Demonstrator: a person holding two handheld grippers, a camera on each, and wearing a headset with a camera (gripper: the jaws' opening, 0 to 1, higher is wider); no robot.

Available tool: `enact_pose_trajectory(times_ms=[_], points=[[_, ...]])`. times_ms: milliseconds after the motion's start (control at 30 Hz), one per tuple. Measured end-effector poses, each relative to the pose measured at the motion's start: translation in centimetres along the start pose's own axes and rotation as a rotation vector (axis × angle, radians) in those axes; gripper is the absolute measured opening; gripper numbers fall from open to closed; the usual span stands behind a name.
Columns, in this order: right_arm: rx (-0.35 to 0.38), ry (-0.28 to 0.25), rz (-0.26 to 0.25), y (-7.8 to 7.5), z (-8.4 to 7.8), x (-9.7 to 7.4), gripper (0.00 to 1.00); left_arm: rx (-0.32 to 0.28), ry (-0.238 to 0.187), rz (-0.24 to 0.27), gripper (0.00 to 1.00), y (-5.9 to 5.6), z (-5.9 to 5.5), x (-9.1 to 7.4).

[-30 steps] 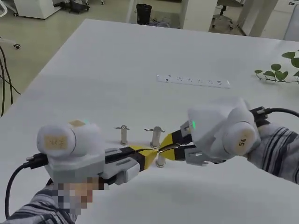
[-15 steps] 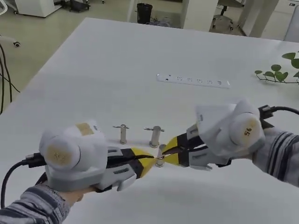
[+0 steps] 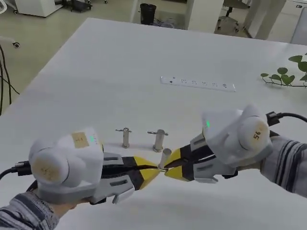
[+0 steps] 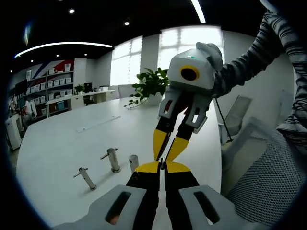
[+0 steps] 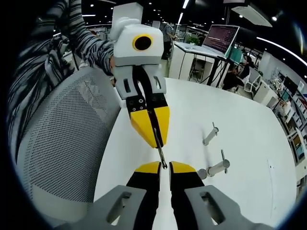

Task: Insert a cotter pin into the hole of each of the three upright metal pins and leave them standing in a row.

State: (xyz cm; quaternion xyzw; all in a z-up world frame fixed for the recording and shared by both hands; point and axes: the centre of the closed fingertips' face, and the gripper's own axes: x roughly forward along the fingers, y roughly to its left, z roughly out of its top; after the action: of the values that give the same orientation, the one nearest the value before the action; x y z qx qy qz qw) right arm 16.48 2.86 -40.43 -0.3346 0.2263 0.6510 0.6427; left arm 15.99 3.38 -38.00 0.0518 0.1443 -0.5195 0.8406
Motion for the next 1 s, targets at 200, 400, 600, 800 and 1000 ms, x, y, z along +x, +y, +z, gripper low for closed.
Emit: enact_pose_trajectory(times_ms=[200,400,600,800,1000], points=[[-0.005,0.0,0.027,0.7,0.1,0.1,0.0,0.001,-0.019,-0.02,0.0,-0.4,0.4,-0.2],[-0.026,0.013,0.035,1.0,0.2,0.0,0.0,-0.015,-0.016,-0.03,0.0,-0.7,0.3,-0.4],[-0.089,0.038,0.021,0.9,0.0,-0.2,0.0,-0.011,-0.009,0.0,0.0,-0.5,0.2,-0.1],[-0.132,0.064,-0.018,0.1,-0.4,-0.5,0.0,0.006,0.008,0.055,0.04,0.3,0.0,0.3],[-0.123,0.086,-0.048,-0.9,-1.2,-0.7,0.0,0.0,0.023,0.104,0.12,1.1,-0.4,0.7]])
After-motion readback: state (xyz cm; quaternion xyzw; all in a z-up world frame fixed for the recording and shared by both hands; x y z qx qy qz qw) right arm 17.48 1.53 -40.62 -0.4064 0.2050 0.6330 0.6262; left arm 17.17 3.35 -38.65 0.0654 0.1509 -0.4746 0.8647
